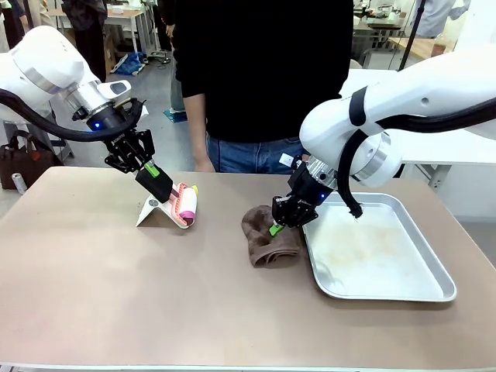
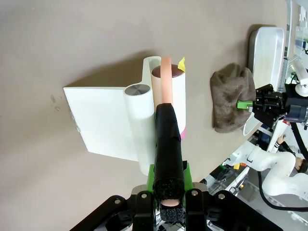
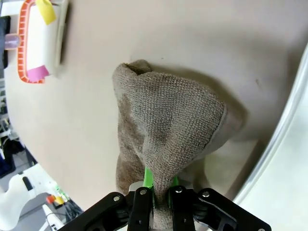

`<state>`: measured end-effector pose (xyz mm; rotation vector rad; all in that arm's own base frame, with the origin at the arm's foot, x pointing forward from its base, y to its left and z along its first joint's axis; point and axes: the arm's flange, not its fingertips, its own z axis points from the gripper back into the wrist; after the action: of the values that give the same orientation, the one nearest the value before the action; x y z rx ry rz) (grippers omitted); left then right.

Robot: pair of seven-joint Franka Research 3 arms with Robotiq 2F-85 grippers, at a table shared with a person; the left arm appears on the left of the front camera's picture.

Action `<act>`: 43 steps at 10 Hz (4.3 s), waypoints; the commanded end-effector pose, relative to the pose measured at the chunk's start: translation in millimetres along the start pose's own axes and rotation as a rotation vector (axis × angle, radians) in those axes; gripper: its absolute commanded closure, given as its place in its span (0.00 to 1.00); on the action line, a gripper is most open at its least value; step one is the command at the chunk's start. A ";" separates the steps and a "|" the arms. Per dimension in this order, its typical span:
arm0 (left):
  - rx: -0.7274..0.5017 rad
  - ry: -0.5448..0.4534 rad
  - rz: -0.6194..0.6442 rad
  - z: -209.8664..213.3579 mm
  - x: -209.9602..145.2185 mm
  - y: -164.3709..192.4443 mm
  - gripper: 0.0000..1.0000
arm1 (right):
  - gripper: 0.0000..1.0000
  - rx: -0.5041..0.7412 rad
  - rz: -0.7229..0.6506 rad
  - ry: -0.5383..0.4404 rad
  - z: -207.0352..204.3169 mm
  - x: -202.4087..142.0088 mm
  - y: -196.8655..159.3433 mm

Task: Clean the surface of the table.
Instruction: Return the Lint Roller and towel to their original positions.

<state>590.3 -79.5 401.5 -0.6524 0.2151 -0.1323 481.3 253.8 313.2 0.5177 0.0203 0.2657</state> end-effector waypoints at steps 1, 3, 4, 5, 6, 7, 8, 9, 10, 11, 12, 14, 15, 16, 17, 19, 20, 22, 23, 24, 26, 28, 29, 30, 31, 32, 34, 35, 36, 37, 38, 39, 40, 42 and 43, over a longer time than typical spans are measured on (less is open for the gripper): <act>-0.014 0.000 -0.021 0.3 -7.5 1.0 0.77 | 0.43 0.015 -0.030 -0.016 -1.1 4.3 2.9; -0.010 0.001 -0.021 1.5 -7.0 0.8 0.19 | 0.00 0.027 -0.034 -0.012 -0.6 3.1 0.2; -0.008 -0.003 -0.023 2.6 -7.0 0.8 0.00 | 0.00 0.032 -0.035 -0.014 -1.7 3.6 -0.4; -0.011 -0.010 -0.021 5.2 -7.0 2.2 0.00 | 0.00 0.038 -0.030 -0.013 -2.5 3.8 -0.5; -0.015 -0.016 -0.020 7.5 -7.2 3.1 0.04 | 0.06 0.041 -0.028 -0.011 -2.8 4.0 -0.9; -0.017 -0.024 -0.019 10.2 -7.5 4.2 0.00 | 0.00 0.044 -0.028 -0.011 -2.9 4.0 -1.1; -0.022 -0.031 -0.020 15.0 -7.9 5.3 0.00 | 0.00 0.041 -0.023 -0.017 -2.5 3.6 -0.5; -0.033 -0.044 -0.026 21.0 -10.1 4.9 0.00 | 0.00 0.033 0.002 -0.038 1.5 2.4 2.1; -0.051 -0.052 -0.040 28.0 -13.8 3.5 0.00 | 0.00 0.027 0.042 -0.078 8.7 1.5 6.0; -0.069 -0.069 -0.055 37.3 -20.5 1.2 0.00 | 0.00 0.019 0.083 -0.113 20.6 0.6 11.5; -0.079 -0.085 -0.066 46.4 -27.7 -0.3 0.00 | 0.00 -0.001 0.109 -0.138 32.9 -1.1 16.7; -0.096 -0.123 -0.091 64.5 -43.6 -3.1 0.00 | 0.00 -0.056 0.159 -0.192 58.0 -6.2 28.9; -0.109 -0.150 -0.111 74.5 -53.1 -5.3 0.00 | 0.00 -0.085 0.160 -0.225 72.0 -10.9 31.7; -0.123 -0.176 -0.130 83.2 -62.3 -7.2 0.00 | 0.00 -0.080 0.151 -0.261 85.5 -17.5 30.5; -0.132 -0.194 -0.138 91.0 -70.4 -7.8 0.00 | 0.00 -0.050 0.136 -0.285 98.1 -26.4 25.6; -0.148 -0.235 -0.144 103.0 -83.6 -4.8 0.00 | 0.00 0.044 0.082 -0.329 121.9 -47.0 8.8; -0.148 -0.251 -0.140 107.5 -89.6 -2.4 0.00 | 0.00 0.101 0.071 -0.351 132.3 -59.7 1.3; -0.176 -0.258 -0.146 121.3 -105.7 3.5 0.00 | 0.00 0.261 0.056 -0.362 154.7 -92.4 -18.5; -0.228 -0.244 -0.167 132.8 -120.5 9.0 0.00 | 0.00 0.371 0.044 -0.363 166.2 -114.4 -33.9; -0.274 -0.221 -0.188 142.3 -136.9 15.3 0.00 | 0.00 0.466 0.031 -0.357 174.6 -134.5 -48.3; -0.357 -0.198 -0.222 153.7 -173.7 38.9 0.00 | 0.00 0.642 0.002 -0.364 194.2 -175.1 -76.0; -0.472 -0.256 -0.210 150.5 -205.3 73.7 0.00 | 0.00 0.828 -0.020 -0.407 219.0 -205.0 -104.9; -0.532 -0.294 -0.169 140.9 -211.9 87.3 0.00 | 0.00 0.920 -0.080 -0.436 226.7 -209.9 -121.3; -0.585 -0.353 -0.115 134.2 -218.6 101.7 0.00 | 0.00 0.994 -0.111 -0.439 231.8 -211.6 -135.8; -0.637 -0.432 -0.048 131.4 -227.6 119.0 0.00 | 0.00 0.995 -0.137 -0.426 232.7 -210.5 -145.1; -0.711 -0.531 -0.001 131.2 -235.9 132.4 0.00 | 0.00 0.966 -0.169 -0.406 226.7 -204.8 -147.9; -0.628 -0.751 0.153 131.6 -222.7 129.4 0.00 | 0.00 0.969 -0.144 -0.413 238.7 -212.4 -154.3; -0.676 -0.519 0.038 133.7 -232.6 151.4 0.00 | 0.00 0.969 -0.144 -0.413 238.7 -212.4 -154.3; -0.676 -0.519 0.038 133.7 -232.6 151.4 0.00 | 0.00 0.969 -0.144 -0.413 238.7 -212.4 -154.3; -0.676 -0.519 0.038 133.7 -232.6 151.4 0.00 | 0.00 0.969 -0.144 -0.413 238.7 -212.4 -154.3; -0.676 -0.519 0.038 133.7 -232.6 151.4 0.00 | 0.00 0.969 -0.144 -0.413 238.7 -212.4 -154.3; -0.676 -0.519 0.038 133.7 -232.6 151.4 0.00 | 0.00 0.969 -0.144 -0.413 238.7 -212.4 -154.3; -0.676 -0.519 0.038 133.7 -232.6 151.4 0.00 | 0.00 0.969 -0.144 -0.413 238.7 -212.4 -154.3; -0.676 -0.519 0.038 133.7 -232.6 151.4 0.00 | 0.00 0.969 -0.144 -0.413 238.7 -212.4 -154.3; -0.676 -0.519 0.038 133.7 -232.6 151.4 0.00 | 0.00 0.969 -0.144 -0.413 238.7 -212.4 -154.3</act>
<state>405.3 157.8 447.0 -1.3251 -0.2440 0.1767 335.3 -45.3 431.5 1.5106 -0.2146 -0.0274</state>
